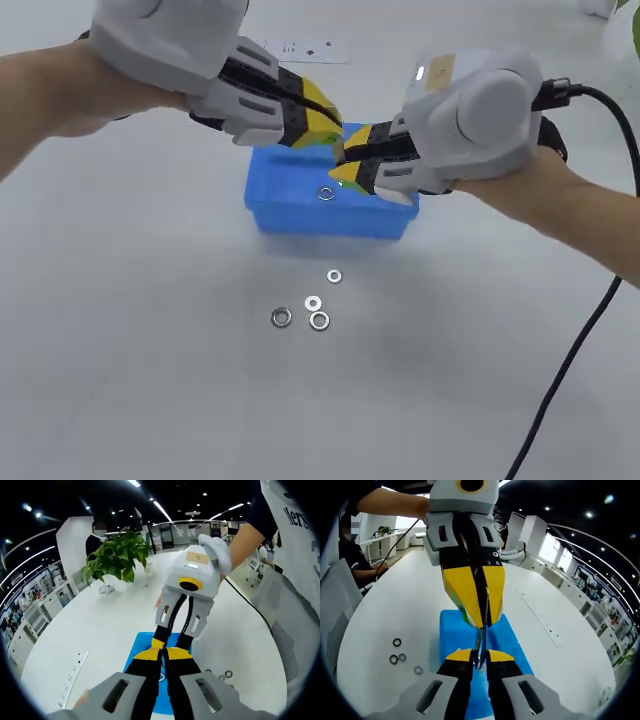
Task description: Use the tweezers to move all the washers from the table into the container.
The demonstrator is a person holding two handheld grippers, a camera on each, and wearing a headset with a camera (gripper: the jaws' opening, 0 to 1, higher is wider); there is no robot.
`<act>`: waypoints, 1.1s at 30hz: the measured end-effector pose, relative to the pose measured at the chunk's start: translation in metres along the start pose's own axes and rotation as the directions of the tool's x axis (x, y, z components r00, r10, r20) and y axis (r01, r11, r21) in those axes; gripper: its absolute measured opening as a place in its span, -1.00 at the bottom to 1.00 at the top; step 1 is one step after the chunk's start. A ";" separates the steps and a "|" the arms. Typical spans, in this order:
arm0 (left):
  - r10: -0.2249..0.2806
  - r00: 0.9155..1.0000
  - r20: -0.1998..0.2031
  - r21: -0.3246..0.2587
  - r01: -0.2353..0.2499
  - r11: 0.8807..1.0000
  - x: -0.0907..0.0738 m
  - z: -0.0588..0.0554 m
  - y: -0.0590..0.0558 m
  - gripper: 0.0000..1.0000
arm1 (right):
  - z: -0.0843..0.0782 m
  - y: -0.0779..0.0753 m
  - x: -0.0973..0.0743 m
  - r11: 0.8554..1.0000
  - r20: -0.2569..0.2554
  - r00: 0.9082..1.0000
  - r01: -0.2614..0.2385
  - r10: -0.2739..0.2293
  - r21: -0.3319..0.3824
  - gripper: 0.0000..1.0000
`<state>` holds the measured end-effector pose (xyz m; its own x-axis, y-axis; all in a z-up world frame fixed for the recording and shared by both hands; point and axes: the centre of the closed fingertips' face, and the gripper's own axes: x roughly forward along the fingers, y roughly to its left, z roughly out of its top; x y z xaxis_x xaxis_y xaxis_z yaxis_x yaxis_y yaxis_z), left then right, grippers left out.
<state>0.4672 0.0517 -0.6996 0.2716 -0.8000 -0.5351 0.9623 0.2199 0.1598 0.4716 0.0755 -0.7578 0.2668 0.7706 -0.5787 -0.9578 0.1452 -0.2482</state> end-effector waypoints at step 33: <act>0.002 1.000 -0.001 0.077 -0.002 0.997 -0.013 0.021 -0.018 -0.89 | 0.025 0.007 -0.019 1.000 0.071 0.997 -0.020 0.021 -0.009 -0.77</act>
<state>0.4461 0.0463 -0.6780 0.2734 -0.7990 -0.5356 0.9582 0.1778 0.2240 0.4568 0.0775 -0.7288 0.2383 0.8155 -0.5275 -0.9620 0.1235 -0.2435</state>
